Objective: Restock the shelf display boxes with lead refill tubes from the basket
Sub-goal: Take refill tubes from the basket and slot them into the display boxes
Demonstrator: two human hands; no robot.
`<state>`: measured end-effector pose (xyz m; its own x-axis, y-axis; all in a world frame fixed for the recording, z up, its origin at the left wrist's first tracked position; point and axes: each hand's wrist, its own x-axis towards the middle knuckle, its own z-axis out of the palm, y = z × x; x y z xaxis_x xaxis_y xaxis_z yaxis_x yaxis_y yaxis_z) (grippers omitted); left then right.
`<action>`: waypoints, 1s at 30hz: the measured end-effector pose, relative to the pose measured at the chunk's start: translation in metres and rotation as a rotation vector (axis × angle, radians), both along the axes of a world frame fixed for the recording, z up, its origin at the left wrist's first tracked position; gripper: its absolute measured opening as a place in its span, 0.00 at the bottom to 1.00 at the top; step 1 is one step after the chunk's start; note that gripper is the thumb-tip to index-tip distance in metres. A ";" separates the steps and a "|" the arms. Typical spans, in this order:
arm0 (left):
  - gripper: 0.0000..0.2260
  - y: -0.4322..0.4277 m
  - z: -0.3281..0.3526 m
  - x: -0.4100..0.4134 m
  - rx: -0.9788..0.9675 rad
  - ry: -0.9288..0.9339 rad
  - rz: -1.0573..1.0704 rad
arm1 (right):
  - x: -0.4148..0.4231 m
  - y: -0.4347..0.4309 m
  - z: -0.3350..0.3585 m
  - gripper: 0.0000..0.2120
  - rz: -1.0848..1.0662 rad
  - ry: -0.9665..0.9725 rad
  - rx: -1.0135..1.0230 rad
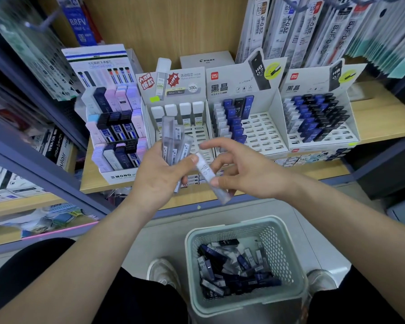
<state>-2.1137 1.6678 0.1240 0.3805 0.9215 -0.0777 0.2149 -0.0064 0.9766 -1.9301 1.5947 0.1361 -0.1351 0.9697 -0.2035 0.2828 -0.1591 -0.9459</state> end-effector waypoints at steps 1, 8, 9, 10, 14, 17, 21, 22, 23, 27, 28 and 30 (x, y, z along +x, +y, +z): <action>0.10 0.002 -0.001 -0.002 -0.004 0.010 0.025 | 0.004 0.001 0.001 0.29 -0.017 -0.027 0.015; 0.09 0.005 -0.009 -0.012 -0.005 0.162 -0.035 | 0.036 0.017 0.000 0.08 -0.475 -0.150 0.217; 0.08 0.003 -0.008 -0.012 -0.013 0.167 -0.047 | 0.039 0.019 -0.002 0.07 -0.504 -0.167 0.246; 0.08 0.002 -0.008 -0.011 -0.022 0.165 -0.054 | 0.041 0.021 -0.002 0.07 -0.514 -0.197 0.269; 0.09 0.001 -0.009 -0.011 -0.059 0.159 -0.059 | 0.037 0.025 -0.004 0.08 -0.479 -0.356 0.304; 0.11 0.002 -0.011 -0.012 -0.076 0.167 -0.071 | 0.037 0.026 -0.009 0.12 -0.425 -0.480 0.312; 0.11 0.000 -0.010 -0.013 -0.082 0.162 -0.085 | 0.041 0.027 -0.010 0.11 -0.418 -0.518 0.332; 0.11 0.000 -0.010 -0.013 -0.082 0.157 -0.089 | 0.041 0.027 -0.010 0.10 -0.417 -0.528 0.334; 0.11 0.000 -0.010 -0.012 -0.079 0.157 -0.093 | 0.041 0.027 -0.010 0.09 -0.416 -0.534 0.335; 0.09 0.000 -0.012 -0.013 -0.047 0.172 -0.110 | 0.041 0.028 -0.011 0.08 -0.409 -0.524 0.333; 0.09 0.000 -0.012 -0.013 -0.048 0.173 -0.113 | 0.041 0.028 -0.011 0.07 -0.399 -0.531 0.333; 0.09 0.000 -0.012 -0.013 -0.054 0.173 -0.109 | 0.040 0.029 -0.012 0.07 -0.371 -0.555 0.328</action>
<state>-2.1272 1.6674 0.1121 0.4547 0.8682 -0.1986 0.3806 0.0121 0.9246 -1.8903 1.6233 0.1242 0.2511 0.9544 0.1614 0.7153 -0.0707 -0.6952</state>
